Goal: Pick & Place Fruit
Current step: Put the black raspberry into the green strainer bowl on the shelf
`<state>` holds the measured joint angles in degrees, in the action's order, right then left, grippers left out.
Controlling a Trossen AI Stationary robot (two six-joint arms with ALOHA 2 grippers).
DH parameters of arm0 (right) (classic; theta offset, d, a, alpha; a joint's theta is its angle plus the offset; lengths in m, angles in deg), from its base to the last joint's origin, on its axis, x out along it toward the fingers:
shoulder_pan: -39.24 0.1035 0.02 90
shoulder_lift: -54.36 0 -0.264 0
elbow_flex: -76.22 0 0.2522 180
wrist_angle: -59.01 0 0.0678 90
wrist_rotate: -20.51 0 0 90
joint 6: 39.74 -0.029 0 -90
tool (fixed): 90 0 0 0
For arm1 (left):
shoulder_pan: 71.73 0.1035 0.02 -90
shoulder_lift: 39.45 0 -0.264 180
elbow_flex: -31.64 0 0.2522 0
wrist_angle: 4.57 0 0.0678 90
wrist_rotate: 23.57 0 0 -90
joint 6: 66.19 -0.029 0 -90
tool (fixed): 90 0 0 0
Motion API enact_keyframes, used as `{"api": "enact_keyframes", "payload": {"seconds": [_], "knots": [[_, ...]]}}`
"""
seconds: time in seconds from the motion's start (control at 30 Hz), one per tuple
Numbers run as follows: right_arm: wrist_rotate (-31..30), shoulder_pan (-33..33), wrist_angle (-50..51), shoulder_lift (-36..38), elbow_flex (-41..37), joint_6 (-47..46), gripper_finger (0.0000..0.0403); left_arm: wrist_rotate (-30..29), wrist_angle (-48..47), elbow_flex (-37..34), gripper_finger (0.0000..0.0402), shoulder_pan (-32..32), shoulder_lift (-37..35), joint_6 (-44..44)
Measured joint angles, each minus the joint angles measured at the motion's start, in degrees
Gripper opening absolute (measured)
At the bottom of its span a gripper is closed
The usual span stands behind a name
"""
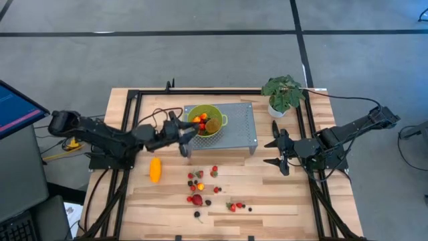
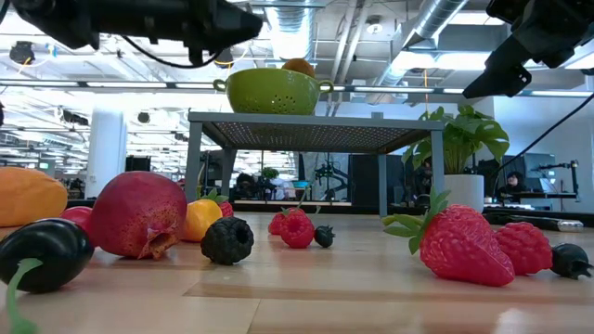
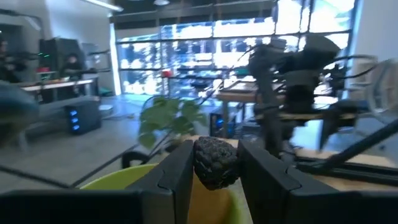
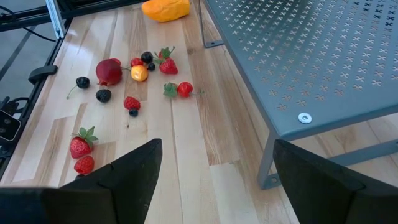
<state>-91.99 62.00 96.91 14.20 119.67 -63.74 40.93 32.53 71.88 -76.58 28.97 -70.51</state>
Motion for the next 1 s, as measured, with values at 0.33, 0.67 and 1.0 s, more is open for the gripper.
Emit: {"api": "enact_keyframes", "payload": {"seconds": [0.33,0.67,1.0], "knots": [[0.0,0.01,-0.02,0.0,0.0,0.01,0.0301,0.02,-3.11,0.0,0.0113,5.07,-0.02,0.06],[0.0,-0.01,-0.02,-0.02,0.0,0.0,0.0301,0.04,-6.55,0.0,0.0113,5.69,-0.02,0.08],[-0.02,0.01,-0.02,-0.02,0.0,-0.01,0.0301,0.04,-7.49,0.0,0.0113,5.69,-0.02,0.08]]}}
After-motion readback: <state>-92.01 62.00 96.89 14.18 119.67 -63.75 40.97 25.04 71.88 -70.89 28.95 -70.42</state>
